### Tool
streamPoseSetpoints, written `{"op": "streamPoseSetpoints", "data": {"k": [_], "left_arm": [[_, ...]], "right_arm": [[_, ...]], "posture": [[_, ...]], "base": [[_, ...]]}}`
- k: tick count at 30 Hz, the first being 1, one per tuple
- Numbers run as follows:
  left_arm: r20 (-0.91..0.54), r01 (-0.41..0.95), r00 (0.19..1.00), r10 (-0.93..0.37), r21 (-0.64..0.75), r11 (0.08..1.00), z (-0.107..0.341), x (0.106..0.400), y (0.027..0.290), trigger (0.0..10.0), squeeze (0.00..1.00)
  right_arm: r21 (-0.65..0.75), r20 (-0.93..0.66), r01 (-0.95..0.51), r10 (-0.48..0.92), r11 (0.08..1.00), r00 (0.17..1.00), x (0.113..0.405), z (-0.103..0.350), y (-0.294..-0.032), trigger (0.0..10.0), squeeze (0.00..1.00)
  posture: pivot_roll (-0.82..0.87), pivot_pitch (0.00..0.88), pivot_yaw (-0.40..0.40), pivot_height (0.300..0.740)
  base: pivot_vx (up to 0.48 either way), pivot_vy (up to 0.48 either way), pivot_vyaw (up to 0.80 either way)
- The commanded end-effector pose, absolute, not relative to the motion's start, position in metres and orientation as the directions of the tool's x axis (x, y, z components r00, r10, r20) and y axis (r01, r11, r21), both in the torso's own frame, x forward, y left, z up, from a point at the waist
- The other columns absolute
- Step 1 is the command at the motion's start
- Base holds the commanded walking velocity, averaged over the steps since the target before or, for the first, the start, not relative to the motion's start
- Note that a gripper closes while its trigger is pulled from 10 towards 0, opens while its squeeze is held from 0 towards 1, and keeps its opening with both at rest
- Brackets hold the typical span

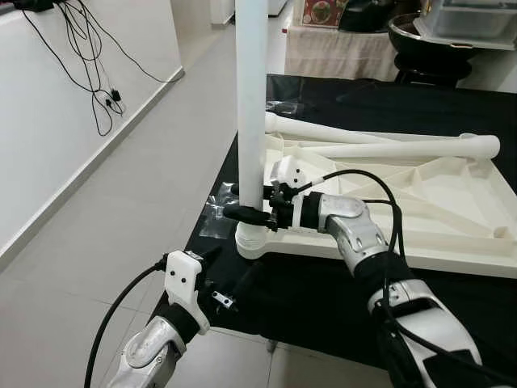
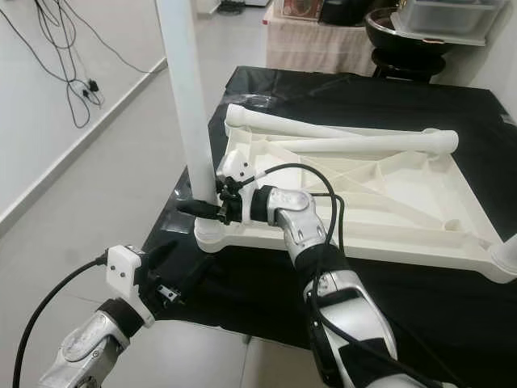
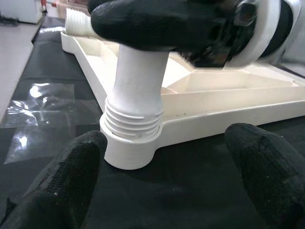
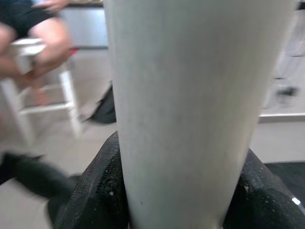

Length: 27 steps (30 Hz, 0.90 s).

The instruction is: Building children table

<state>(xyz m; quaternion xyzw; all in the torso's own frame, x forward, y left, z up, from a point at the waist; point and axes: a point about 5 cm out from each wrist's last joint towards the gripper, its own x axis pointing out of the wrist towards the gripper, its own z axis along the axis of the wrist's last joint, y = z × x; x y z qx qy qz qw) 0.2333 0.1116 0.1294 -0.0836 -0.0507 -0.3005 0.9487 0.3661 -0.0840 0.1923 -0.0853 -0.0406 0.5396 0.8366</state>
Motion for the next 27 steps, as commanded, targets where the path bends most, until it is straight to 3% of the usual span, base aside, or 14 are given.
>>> {"op": "streamPoseSetpoints", "data": {"k": [1, 2, 3, 4, 5, 14, 15, 16, 17, 18, 19, 25, 26, 27], "left_arm": [[0.147, 0.575, 0.817, -0.558, -0.130, 0.808, 0.129, 0.230, 0.112, 10.0, 0.00], [0.147, 0.575, 0.817, -0.558, -0.130, 0.807, 0.129, 0.230, 0.112, 10.0, 0.00], [0.147, 0.575, 0.817, -0.558, -0.130, 0.807, 0.129, 0.230, 0.112, 10.0, 0.00], [0.146, 0.576, 0.816, -0.559, -0.131, 0.807, 0.129, 0.230, 0.113, 10.0, 0.00], [0.145, 0.577, 0.816, -0.560, -0.130, 0.807, 0.130, 0.230, 0.114, 10.0, 0.00], [0.143, 0.575, 0.817, -0.558, -0.126, 0.809, 0.128, 0.236, 0.116, 10.0, 0.00], [0.144, 0.572, 0.819, -0.555, -0.126, 0.811, 0.128, 0.236, 0.116, 10.0, 0.00], [0.144, 0.572, 0.819, -0.555, -0.126, 0.811, 0.128, 0.236, 0.116, 10.0, 0.00], [0.145, 0.567, 0.822, -0.550, -0.125, 0.814, 0.128, 0.237, 0.117, 10.0, 0.00], [0.146, 0.564, 0.824, -0.547, -0.125, 0.816, 0.128, 0.237, 0.118, 10.0, 0.00], [0.145, 0.562, 0.825, -0.546, -0.124, 0.818, 0.128, 0.238, 0.118, 10.0, 0.00], [0.142, 0.564, 0.824, -0.548, -0.121, 0.817, 0.128, 0.238, 0.119, 10.0, 0.00], [0.142, 0.564, 0.824, -0.549, -0.119, 0.817, 0.127, 0.239, 0.118, 10.0, 0.00], [0.142, 0.563, 0.824, -0.548, -0.115, 0.818, 0.127, 0.239, 0.118, 10.0, 0.00]], "right_arm": [[-0.155, -0.092, -0.876, 0.876, 0.458, 0.474, 0.367, 0.176, -0.092, 0.0, 0.00], [-0.125, -0.048, -0.750, 0.751, 0.650, 0.659, 0.367, 0.168, -0.095, 0.0, 0.00], [-0.125, -0.048, -0.750, 0.751, 0.650, 0.659, 0.367, 0.168, -0.095, 0.0, 0.00], [-0.057, -0.054, -0.569, 0.566, 0.820, 0.822, 0.355, 0.151, -0.095, 0.0, 0.00], [-0.019, -0.065, -0.461, 0.459, 0.887, 0.886, 0.339, 0.139, -0.090, 0.0, 0.00], [-0.013, -0.025, -0.492, 0.491, 0.871, 0.871, 0.337, 0.139, -0.065, 0.5, 0.00], [-0.015, -0.020, -0.494, 0.493, 0.870, 0.870, 0.339, 0.140, -0.063, 6.9, 0.00], [-0.015, -0.020, -0.494, 0.493, 0.870, 0.870, 0.339, 0.140, -0.063, 6.9, 0.00], [-0.004, -0.015, -0.513, 0.513, 0.859, 0.859, 0.338, 0.140, -0.059, 10.0, 0.00], [0.012, -0.004, -0.571, 0.571, 0.821, 0.821, 0.336, 0.141, -0.053, 10.0, 1.00], [0.032, 0.011, -0.665, 0.665, 0.747, 0.747, 0.332, 0.141, -0.046, 10.0, 1.00], [0.017, -0.002, -0.744, 0.745, 0.667, 0.668, 0.321, 0.145, -0.042, 10.0, 1.00], [-0.007, -0.013, -0.779, 0.778, 0.628, 0.628, 0.321, 0.145, -0.042, 10.0, 0.43], [-0.034, -0.018, -0.826, 0.826, 0.563, 0.563, 0.321, 0.145, -0.044, 10.0, 0.00]], "posture": [[0.05, 0.146, -0.026, 0.740], [0.06, 0.149, -0.028, 0.740], [0.06, 0.149, -0.028, 0.740], [0.06, 0.152, -0.024, 0.740], [0.06, 0.160, -0.013, 0.740], [0.05, 0.136, -0.012, 0.740], [0.05, 0.135, -0.009, 0.740], [0.05, 0.135, -0.009, 0.740], [0.06, 0.130, -0.006, 0.740], [0.06, 0.126, -0.005, 0.740], [0.06, 0.122, -0.002, 0.740], [0.06, 0.116, 0.000, 0.740], [0.07, 0.110, -0.003, 0.740], [0.07, 0.109, -0.006, 0.740]], "base": [[0.000, 0.000, 0.00], [0.000, 0.000, 0.00], [0.000, 0.000, 0.00], [0.000, 0.000, 0.00], [0.000, 0.000, 0.00], [0.000, 0.000, 0.00], [0.000, 0.000, 0.00], [0.000, 0.000, 0.00], [0.000, 0.000, 0.00], [0.000, 0.000, 0.00], [0.000, 0.000, 0.00], [0.000, 0.000, 0.00], [0.000, 0.000, 0.00], [0.000, 0.000, 0.00]]}}
